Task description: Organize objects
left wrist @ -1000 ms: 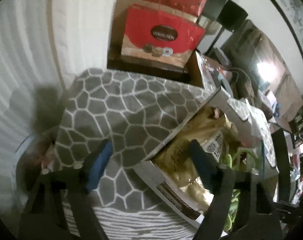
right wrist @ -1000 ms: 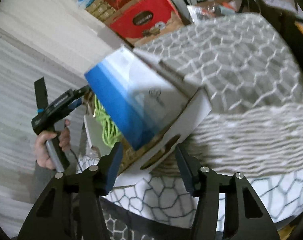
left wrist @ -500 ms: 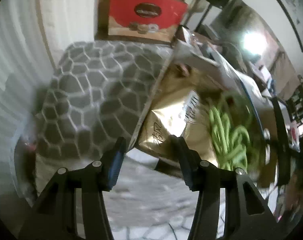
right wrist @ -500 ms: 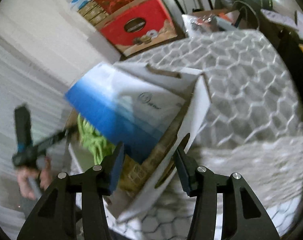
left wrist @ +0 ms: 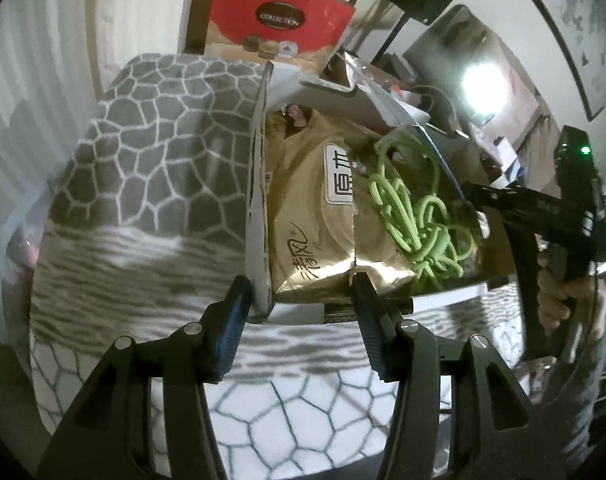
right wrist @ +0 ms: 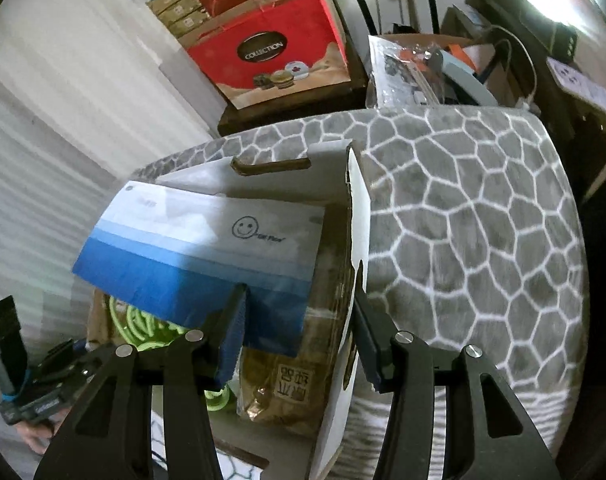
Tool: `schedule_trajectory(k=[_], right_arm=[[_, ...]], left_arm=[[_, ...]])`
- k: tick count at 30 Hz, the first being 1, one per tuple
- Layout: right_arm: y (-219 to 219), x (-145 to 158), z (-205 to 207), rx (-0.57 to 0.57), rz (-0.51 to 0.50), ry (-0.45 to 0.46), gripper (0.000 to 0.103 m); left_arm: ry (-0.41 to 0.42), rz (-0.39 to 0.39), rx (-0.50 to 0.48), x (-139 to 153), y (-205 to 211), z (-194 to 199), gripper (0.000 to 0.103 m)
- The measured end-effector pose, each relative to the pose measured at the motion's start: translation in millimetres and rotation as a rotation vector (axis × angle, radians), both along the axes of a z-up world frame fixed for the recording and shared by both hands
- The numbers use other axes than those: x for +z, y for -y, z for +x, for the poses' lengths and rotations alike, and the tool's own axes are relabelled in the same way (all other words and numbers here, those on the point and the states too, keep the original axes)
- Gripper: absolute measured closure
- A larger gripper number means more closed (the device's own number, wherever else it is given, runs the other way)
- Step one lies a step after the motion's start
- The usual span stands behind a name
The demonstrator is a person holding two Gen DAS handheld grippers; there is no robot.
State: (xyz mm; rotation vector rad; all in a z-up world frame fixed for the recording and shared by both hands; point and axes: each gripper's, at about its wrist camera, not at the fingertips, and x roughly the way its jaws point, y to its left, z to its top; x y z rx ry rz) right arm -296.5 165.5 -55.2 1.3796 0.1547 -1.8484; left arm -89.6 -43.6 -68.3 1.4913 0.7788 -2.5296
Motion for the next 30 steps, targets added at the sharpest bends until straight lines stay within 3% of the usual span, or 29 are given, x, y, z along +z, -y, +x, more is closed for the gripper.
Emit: schedule_trajectory(k=[7, 9, 11, 14, 19, 20, 21, 23, 27, 30], right_arm=[[-1.6, 0.3, -7.0, 0.000, 0.044, -0.027, 0.051], [-7.5, 12.1, 0.6, -0.026, 0.070, -0.091, 0.048], [-13.6, 33.8, 11.8, -0.061, 0.071, -0.195, 0.041], [-13.3, 66.5, 30.0, -0.074, -0.003, -0.287, 0.034], [29.8, 88.7, 60.7, 0.027, -0.100, -0.324, 0.031], [43.1, 85.7, 65.7, 0.047, -0.088, -0.342, 0.036], [54.8, 81.0, 70.0, 0.063, -0.073, -0.352, 0.063], [76.4, 64.7, 73.9, 0.088, -0.035, -0.305, 0.095], [93.6, 32.9, 75.1, 0.108, -0.057, -0.167, 0.095], [104.5, 12.6, 82.2, 0.132, 0.003, -0.149, 0.096]], left_arm=[[-0.014, 0.038, -0.017, -0.5, -3.0, 1.7, 0.056], [-0.033, 0.044, -0.005, 2.9, 1.6, 3.5, 0.056], [-0.052, 0.025, 0.013, 10.3, 5.4, 7.0, 0.046], [-0.074, -0.025, 0.032, 19.2, 7.3, 6.4, 0.033], [-0.073, -0.022, 0.050, 19.2, 10.9, 6.1, 0.032], [-0.074, -0.029, 0.054, 18.7, 11.0, 7.0, 0.032], [-0.074, -0.038, 0.059, 18.2, 11.1, 7.8, 0.032], [-0.072, -0.050, 0.064, 17.1, 11.7, 10.4, 0.032], [-0.070, -0.053, 0.063, 15.6, 12.7, 12.6, 0.032], [-0.067, -0.060, 0.064, 13.5, 13.0, 11.3, 0.032]])
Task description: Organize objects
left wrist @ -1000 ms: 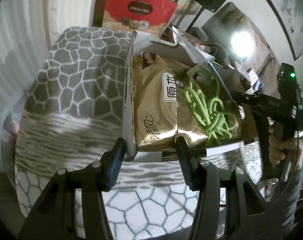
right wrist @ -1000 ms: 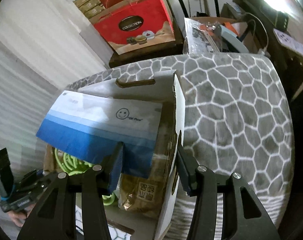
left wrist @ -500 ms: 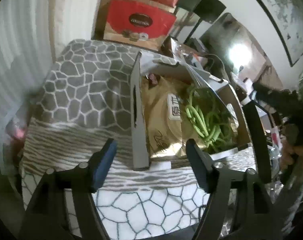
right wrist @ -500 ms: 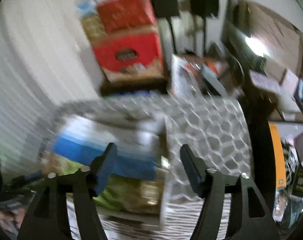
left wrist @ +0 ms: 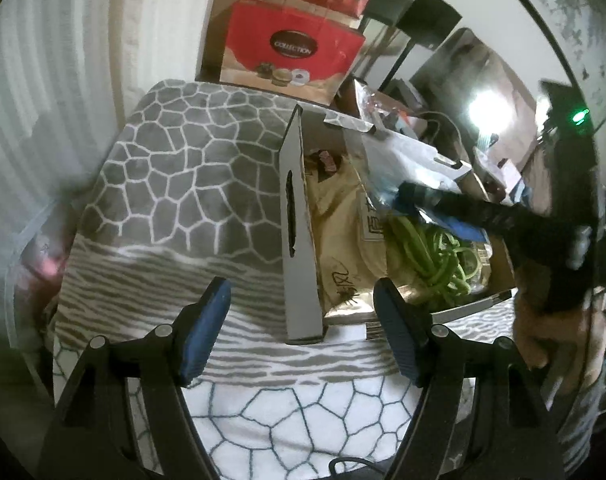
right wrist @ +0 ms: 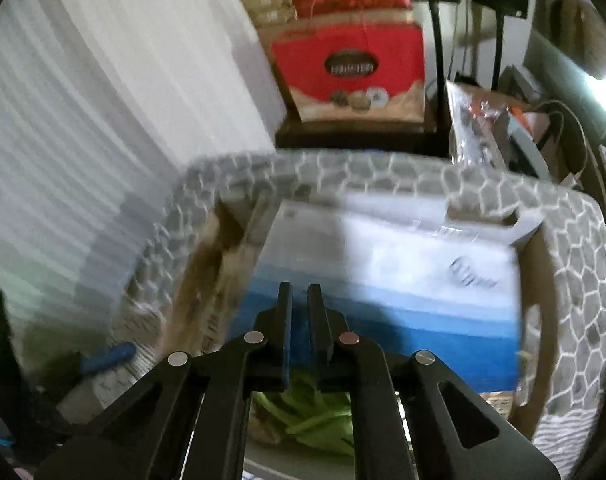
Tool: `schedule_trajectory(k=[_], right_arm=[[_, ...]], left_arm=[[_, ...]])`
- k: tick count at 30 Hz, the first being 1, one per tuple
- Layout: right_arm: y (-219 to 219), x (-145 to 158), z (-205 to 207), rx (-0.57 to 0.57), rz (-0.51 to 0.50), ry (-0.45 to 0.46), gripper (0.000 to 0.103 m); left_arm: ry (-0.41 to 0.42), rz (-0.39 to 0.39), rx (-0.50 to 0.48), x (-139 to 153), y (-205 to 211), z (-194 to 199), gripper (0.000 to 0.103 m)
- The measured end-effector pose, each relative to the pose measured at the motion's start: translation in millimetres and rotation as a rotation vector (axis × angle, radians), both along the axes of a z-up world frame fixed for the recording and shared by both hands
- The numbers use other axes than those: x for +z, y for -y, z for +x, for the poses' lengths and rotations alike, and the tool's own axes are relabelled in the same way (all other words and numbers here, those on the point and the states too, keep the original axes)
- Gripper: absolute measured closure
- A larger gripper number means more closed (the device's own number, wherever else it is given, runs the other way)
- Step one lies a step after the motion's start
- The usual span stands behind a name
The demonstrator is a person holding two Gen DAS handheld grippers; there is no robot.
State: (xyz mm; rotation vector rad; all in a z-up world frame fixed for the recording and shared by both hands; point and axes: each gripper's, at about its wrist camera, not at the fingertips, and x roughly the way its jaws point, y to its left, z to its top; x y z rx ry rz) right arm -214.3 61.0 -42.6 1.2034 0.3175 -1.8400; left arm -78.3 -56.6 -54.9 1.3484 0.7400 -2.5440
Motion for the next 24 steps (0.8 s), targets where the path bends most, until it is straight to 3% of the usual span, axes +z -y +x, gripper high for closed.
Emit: schedule_trajectory(k=[3, 8, 10, 13, 15, 22, 24], right_arm=[[2.3, -14.3, 1.2, -0.001, 0.029, 0.002, 0.099], [2.7, -23.4, 14.9, 0.070, 0.069, -0.096, 0.101], [0.5, -21.6, 17.1, 0.085, 0.068, -0.095, 0.101], [-7.7, -12.9, 14.4, 0.081, 0.019, -0.030, 0.092], [-16.9, -0.7, 9.4, 0.067, -0.040, 0.010, 0.075], [-44.4, 36.6, 5.5, 0.045, -0.119, -0.001, 0.070], [-57.0, 44.5, 5.2, 0.021, -0.122, -0.019, 0.065]], left_arm=[[0.000, -0.003, 0.000, -2.6, -1.3, -0.9, 0.032], [0.002, -0.014, -0.017, -3.3, -9.5, -3.0, 0.032], [-0.002, -0.016, -0.018, -1.7, -11.2, -2.9, 0.032], [-0.011, -0.026, -0.019, 3.0, -12.9, -2.3, 0.029], [-0.016, -0.043, -0.017, 6.5, -13.6, -2.1, 0.028], [-0.035, -0.087, -0.012, 19.6, -14.0, -0.2, 0.027], [-0.040, -0.099, -0.012, 22.1, -14.2, 1.2, 0.021]])
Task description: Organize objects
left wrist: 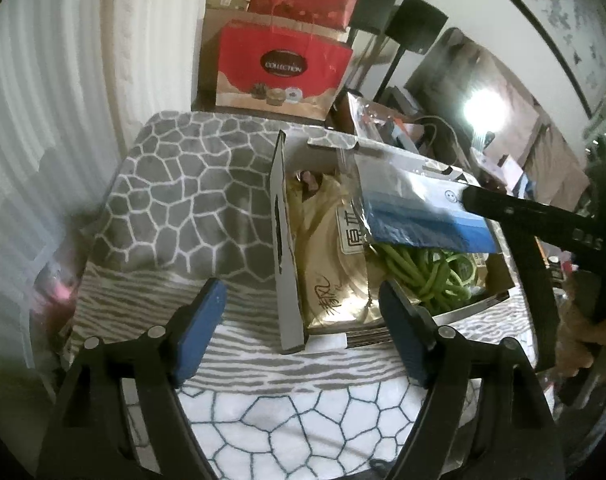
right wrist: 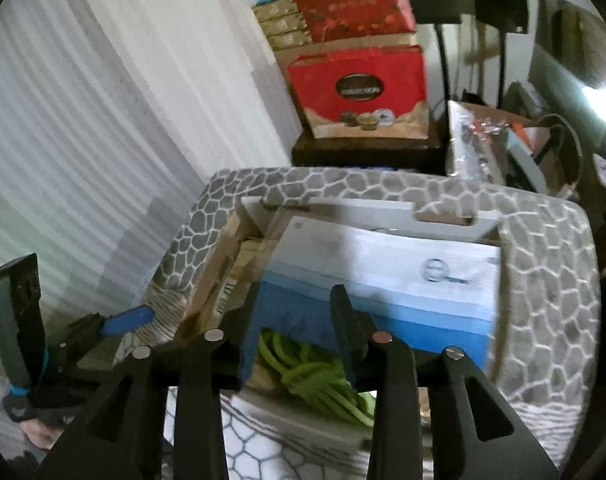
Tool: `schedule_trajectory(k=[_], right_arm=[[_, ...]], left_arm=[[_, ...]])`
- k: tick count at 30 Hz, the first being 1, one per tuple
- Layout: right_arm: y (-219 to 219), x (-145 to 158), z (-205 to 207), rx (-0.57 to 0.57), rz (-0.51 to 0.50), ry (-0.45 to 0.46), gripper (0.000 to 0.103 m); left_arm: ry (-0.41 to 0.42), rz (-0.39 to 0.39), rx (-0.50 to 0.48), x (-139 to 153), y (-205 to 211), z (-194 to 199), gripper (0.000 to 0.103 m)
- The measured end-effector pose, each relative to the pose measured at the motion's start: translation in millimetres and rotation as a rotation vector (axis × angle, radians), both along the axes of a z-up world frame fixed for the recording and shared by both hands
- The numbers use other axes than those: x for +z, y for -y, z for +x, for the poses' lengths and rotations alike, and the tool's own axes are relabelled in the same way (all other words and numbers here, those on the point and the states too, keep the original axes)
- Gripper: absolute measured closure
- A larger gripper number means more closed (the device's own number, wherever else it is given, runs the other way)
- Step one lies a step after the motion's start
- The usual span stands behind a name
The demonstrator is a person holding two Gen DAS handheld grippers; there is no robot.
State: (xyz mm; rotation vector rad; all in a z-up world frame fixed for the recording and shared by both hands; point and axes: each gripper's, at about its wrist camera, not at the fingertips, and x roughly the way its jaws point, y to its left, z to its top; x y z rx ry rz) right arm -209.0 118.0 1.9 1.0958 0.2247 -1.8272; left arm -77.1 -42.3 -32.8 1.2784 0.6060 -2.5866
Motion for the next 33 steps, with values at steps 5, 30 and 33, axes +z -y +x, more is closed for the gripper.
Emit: schedule_trajectory(k=[5, 30, 33], right_arm=[[-32.3, 13.0, 5.4, -0.078, 0.006, -0.096, 0.052], [-102.7, -11.5, 85.0, -0.291, 0.107, -0.333, 0.001], [-103.3, -17.8, 90.9, -0.295, 0.107, -0.316, 0.001]], left_arm=[[-0.014, -0.068, 0.014, 7.1, -3.9, 6.1, 0.013], [-0.019, -0.213, 0.051, 13.3, -51.9, 37.9, 0.000], [-0.013, -0.231, 0.047, 11.7, -55.9, 39.8, 0.000]])
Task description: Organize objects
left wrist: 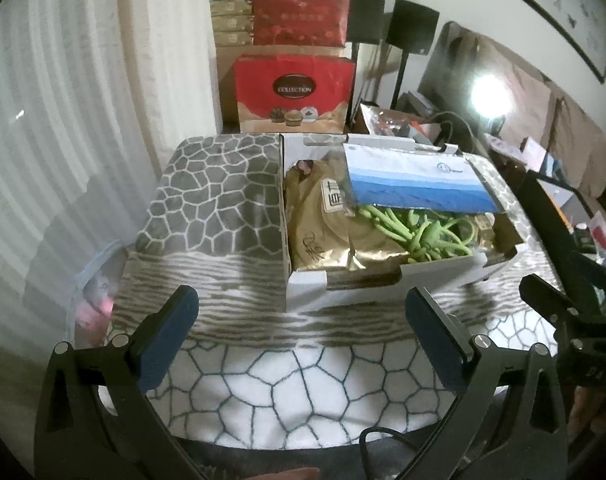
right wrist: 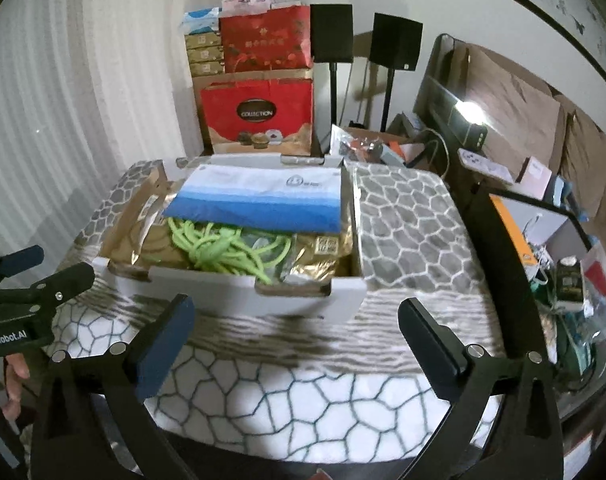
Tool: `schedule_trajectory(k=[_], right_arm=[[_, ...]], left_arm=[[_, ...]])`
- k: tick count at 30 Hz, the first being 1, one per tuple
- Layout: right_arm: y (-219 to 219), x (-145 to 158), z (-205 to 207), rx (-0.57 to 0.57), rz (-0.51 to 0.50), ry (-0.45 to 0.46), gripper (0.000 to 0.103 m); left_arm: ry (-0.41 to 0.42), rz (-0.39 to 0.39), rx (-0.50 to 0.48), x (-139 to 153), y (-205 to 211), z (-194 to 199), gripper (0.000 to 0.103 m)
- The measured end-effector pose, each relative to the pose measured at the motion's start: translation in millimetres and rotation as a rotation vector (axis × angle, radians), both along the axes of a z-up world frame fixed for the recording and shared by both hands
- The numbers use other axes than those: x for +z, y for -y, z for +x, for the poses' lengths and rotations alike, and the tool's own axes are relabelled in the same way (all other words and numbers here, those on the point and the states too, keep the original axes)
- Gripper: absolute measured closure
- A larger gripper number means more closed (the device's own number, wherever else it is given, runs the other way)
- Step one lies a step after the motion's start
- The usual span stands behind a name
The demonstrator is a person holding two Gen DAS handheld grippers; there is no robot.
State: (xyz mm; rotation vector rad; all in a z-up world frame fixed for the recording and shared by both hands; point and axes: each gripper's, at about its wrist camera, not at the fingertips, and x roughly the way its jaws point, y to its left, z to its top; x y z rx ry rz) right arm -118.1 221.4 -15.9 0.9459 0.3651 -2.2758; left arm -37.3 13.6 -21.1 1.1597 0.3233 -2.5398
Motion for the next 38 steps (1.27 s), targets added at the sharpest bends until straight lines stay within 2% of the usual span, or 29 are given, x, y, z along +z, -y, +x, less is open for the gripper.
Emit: schedule_trajectory(k=[14, 38], right_arm=[[-10.3, 0.7, 11.2, -0.056, -0.022, 0.006, 0.001], [-6.3, -4.0, 17.1, -0.061, -0.011, 0.032, 0.001]], left_arm=[[0.010, -0.014, 0.001, -1.7, -9.2, 4.6, 0.000], [0.019, -0.027, 0.007, -3.7, -12.7, 5.8, 0.000]])
